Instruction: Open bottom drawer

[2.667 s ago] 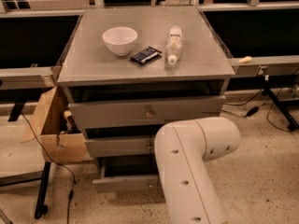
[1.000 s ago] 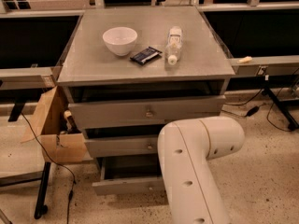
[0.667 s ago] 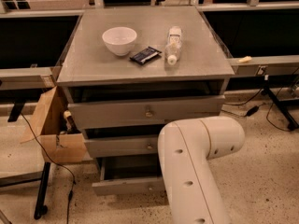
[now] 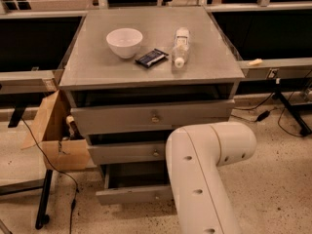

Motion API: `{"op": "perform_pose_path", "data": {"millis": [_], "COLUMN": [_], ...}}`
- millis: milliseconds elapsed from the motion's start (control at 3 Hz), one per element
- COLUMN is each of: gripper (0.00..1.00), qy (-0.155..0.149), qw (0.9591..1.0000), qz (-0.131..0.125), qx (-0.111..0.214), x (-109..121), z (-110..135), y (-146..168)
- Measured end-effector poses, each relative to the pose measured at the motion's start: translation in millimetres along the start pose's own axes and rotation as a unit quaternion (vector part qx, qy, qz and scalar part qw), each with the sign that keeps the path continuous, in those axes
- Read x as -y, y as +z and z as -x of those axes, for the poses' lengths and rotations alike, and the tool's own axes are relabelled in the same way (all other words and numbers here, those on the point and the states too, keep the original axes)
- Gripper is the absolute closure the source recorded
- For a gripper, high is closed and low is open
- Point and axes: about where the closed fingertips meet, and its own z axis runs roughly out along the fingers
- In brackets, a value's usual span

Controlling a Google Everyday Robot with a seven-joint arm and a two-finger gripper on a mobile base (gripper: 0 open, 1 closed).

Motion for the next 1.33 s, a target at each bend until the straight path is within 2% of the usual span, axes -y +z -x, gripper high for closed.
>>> {"op": "perform_pose_path", "data": {"millis": [667,1000,1333], "gripper": [1.00,0.85,0.62], "qy": [0.005,0.005,0.005], "qw": [1.0000,1.0000,1.0000], "qz": [0.007,0.007,0.007], "qx": [0.004,0.004,0.004], "x": [-1.2,1.0,2.0], "z": [1.1,1.9,2.2], "y": [-0.8,-2.7,-3.6]}}
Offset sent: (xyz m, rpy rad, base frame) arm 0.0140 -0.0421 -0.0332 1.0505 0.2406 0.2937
